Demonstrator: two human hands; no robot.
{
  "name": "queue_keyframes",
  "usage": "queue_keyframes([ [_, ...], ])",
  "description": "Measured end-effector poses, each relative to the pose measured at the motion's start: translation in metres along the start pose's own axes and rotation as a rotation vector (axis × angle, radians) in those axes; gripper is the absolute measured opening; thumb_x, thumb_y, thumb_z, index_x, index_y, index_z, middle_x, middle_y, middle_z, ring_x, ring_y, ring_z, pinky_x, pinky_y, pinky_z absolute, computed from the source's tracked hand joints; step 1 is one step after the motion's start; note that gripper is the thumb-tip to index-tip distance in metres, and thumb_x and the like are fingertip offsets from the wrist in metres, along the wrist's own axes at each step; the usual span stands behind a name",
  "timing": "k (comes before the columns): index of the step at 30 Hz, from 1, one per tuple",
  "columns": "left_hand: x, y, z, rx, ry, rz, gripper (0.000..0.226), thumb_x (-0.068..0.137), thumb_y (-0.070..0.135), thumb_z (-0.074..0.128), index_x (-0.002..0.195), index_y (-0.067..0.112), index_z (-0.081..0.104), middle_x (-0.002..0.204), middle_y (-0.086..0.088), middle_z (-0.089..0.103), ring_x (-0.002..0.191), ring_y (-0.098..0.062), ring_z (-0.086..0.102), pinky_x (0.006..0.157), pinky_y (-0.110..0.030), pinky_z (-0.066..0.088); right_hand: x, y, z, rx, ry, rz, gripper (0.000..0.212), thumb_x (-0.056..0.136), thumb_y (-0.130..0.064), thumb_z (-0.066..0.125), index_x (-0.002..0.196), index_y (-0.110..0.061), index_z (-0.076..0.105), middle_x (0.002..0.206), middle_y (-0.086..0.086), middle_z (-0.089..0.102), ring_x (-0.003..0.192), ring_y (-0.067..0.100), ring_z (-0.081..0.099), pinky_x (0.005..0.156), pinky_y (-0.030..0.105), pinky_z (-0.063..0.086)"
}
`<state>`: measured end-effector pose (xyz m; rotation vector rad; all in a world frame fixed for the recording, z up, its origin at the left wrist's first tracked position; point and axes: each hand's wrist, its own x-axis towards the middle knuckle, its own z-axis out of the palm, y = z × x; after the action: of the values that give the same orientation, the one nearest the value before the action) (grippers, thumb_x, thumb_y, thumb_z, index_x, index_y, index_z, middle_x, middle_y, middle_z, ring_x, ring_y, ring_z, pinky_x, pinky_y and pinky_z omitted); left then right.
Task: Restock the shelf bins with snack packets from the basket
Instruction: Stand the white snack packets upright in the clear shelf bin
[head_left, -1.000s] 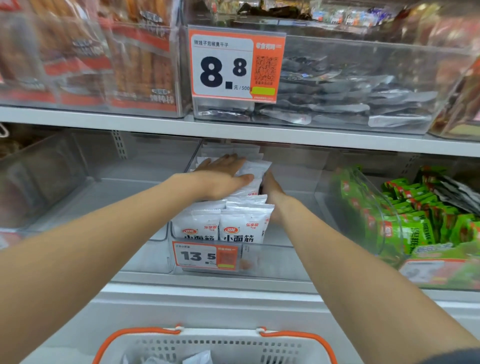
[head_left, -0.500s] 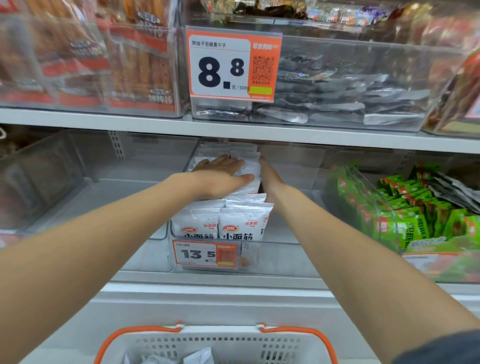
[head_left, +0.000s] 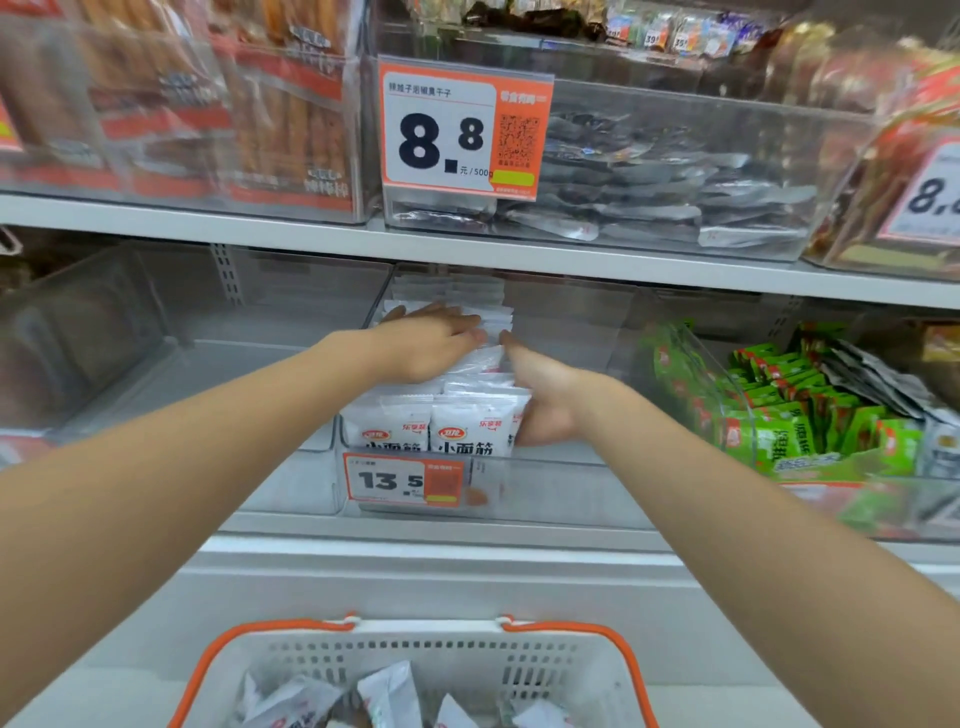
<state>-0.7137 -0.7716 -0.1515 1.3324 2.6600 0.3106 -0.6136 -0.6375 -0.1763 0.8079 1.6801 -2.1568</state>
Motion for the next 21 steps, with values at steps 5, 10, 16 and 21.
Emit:
queue_keyframes([
  [5, -0.036, 0.012, -0.003, -0.096, 0.145, 0.043, 0.044, 0.106, 0.037, 0.026, 0.133, 0.015, 0.054, 0.136, -0.005, 0.055, 0.126, -0.026, 0.047, 0.107, -0.042, 0.034, -0.011, 0.003, 0.012, 0.066, 0.150, -0.074, 0.054, 0.097, -0.054, 0.038, 0.107, -0.008, 0.067, 0.112, 0.010, 0.068, 0.104, 0.027, 0.065, 0.097, 0.040, 0.049],
  [10, -0.078, 0.036, 0.000, -0.109, 0.521, 0.040, 0.018, 0.097, 0.029, 0.047, 0.103, 0.021, 0.062, 0.101, 0.003, 0.066, 0.099, -0.022, 0.059, 0.083, -0.039, 0.048, -0.054, 0.026, 0.023, -0.543, 0.750, -0.691, 0.022, 0.097, -0.025, 0.047, 0.088, -0.012, 0.062, 0.079, -0.005, 0.056, 0.085, 0.019, 0.051, 0.065, 0.027, 0.034],
  [16, -0.152, 0.070, 0.045, -0.193, 0.542, -0.137, 0.019, 0.085, 0.037, 0.052, 0.077, 0.020, 0.051, 0.071, 0.004, 0.061, 0.073, -0.023, 0.056, 0.061, -0.031, 0.037, -0.092, 0.098, 0.053, -0.666, 0.741, -0.891, 0.010, 0.082, -0.016, 0.058, 0.076, -0.020, 0.065, 0.066, -0.007, 0.061, 0.069, 0.017, 0.059, 0.065, 0.031, 0.044],
  [21, -0.196, 0.050, 0.114, -0.232, 0.041, -0.239, 0.020, 0.088, 0.039, 0.053, 0.083, 0.021, 0.060, 0.080, 0.005, 0.064, 0.076, -0.019, 0.061, 0.067, -0.030, 0.046, -0.072, 0.186, 0.057, -0.874, 0.513, -0.565, 0.015, 0.084, -0.017, 0.055, 0.073, -0.016, 0.064, 0.067, -0.001, 0.063, 0.066, 0.023, 0.061, 0.060, 0.032, 0.050],
])
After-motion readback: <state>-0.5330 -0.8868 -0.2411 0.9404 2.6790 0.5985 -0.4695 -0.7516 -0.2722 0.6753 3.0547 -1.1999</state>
